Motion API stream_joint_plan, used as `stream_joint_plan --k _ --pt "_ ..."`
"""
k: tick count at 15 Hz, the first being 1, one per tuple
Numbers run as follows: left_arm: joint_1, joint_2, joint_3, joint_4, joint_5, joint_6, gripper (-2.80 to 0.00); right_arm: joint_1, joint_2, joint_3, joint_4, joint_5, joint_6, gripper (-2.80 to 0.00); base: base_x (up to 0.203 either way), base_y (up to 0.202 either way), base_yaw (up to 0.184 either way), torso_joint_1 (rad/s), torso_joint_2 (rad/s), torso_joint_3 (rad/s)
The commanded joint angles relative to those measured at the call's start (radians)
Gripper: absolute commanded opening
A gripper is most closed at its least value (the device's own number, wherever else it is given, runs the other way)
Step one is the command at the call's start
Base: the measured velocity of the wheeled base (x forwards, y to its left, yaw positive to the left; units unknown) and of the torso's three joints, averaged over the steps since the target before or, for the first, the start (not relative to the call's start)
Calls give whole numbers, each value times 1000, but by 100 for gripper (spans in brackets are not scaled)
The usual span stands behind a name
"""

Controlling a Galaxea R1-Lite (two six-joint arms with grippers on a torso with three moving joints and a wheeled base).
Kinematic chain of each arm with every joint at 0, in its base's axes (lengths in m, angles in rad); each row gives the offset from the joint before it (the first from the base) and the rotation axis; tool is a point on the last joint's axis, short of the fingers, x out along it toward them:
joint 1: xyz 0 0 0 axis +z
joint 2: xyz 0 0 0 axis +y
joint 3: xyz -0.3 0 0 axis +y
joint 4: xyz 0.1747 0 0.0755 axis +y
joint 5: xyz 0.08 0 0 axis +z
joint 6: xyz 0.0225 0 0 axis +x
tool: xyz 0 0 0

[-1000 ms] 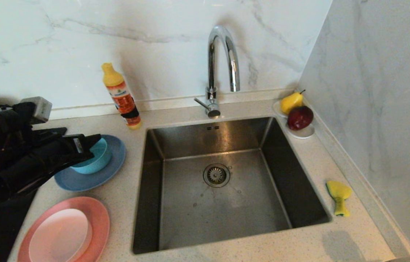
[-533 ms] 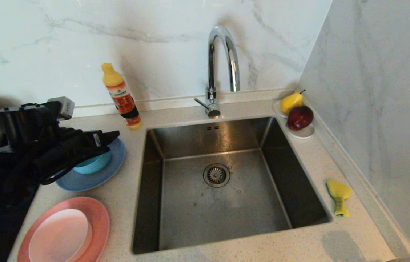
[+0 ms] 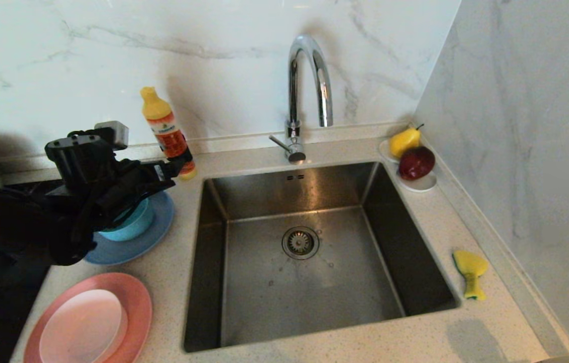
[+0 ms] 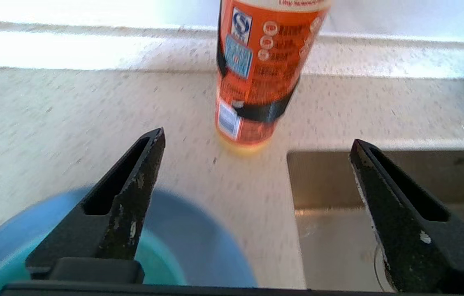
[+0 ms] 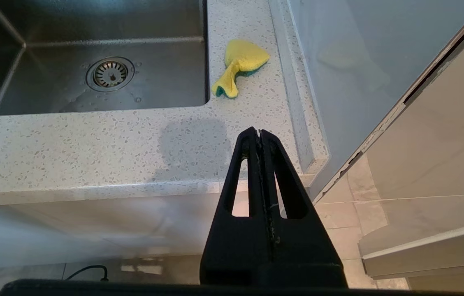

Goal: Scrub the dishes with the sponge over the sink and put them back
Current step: Grab the dish soap

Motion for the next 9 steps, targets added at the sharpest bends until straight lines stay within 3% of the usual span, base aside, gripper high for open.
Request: stream_joint_plan --k 1,5,9 --pt "-12 74 -67 -6 1 1 0 1 0 0 0 0 0 -280 0 0 0 0 0 0" --pt "-24 166 -209 -6 70 2 0 1 0 0 0 0 0 -280 0 0 0 0 0 0" --pt "-24 227 -296 -1 76 6 0 1 0 -1 0 0 0 -280 0 0 0 0 0 0"
